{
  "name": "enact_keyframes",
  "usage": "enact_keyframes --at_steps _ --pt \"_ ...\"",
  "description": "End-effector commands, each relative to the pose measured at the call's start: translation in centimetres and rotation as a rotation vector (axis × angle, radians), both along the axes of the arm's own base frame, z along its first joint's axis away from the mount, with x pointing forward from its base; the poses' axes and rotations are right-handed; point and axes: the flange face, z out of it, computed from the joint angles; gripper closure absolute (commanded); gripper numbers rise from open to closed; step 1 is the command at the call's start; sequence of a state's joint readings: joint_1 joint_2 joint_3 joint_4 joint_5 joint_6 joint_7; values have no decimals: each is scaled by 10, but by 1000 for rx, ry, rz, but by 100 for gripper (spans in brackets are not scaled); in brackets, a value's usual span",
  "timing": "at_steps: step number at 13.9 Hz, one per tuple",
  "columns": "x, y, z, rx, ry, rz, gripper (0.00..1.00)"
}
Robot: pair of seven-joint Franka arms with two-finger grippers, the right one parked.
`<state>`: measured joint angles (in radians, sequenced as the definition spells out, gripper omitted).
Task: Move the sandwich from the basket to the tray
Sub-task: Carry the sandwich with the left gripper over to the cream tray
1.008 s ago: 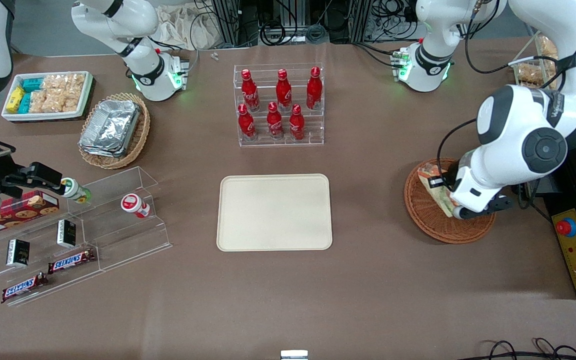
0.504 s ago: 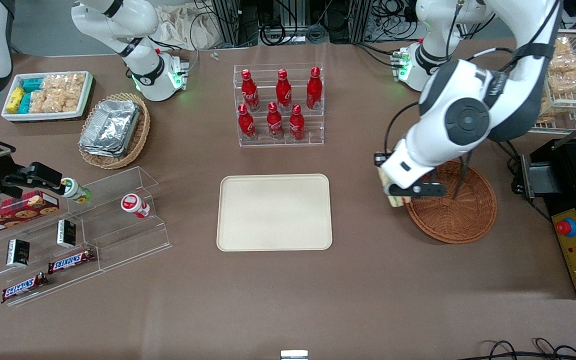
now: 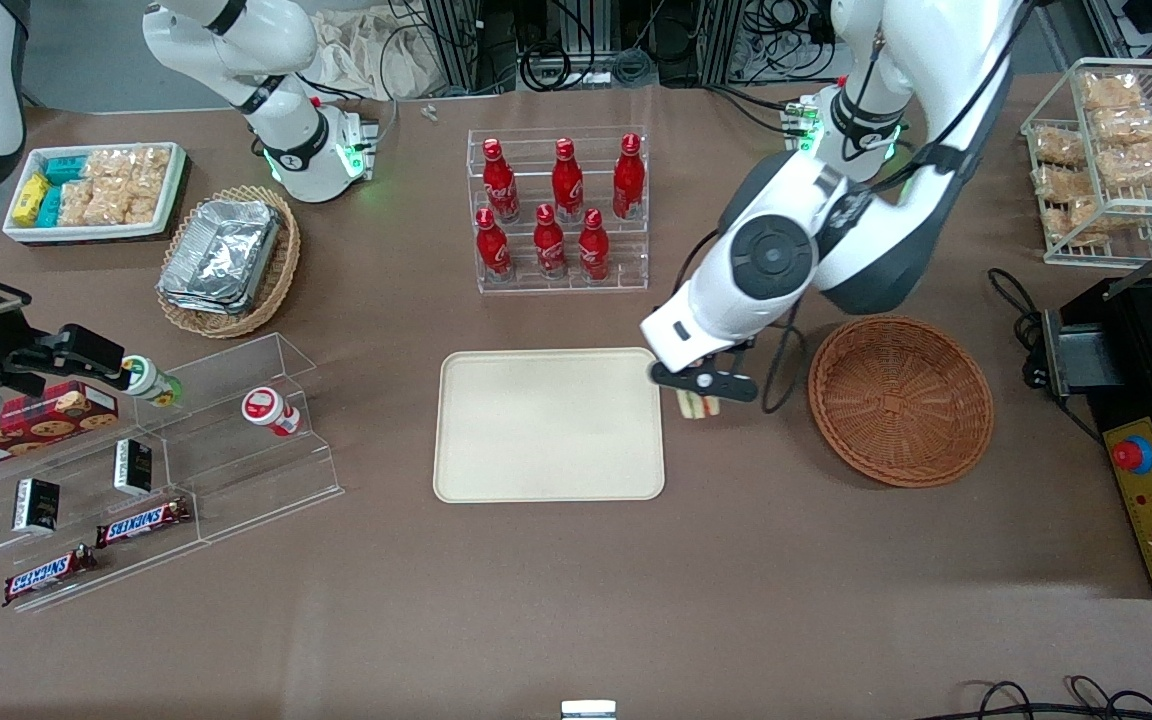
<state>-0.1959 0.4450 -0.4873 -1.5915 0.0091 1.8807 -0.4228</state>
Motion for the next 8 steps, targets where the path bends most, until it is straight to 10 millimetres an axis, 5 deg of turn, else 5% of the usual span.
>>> enact_keyframes --at_steps 1,4,8 --pt "5 -25 -30 -33 -10 -37 100" --pt "5 -46 -78 -63 7 -46 100" --pt "4 -61 -114 -47 -58 -94 100"
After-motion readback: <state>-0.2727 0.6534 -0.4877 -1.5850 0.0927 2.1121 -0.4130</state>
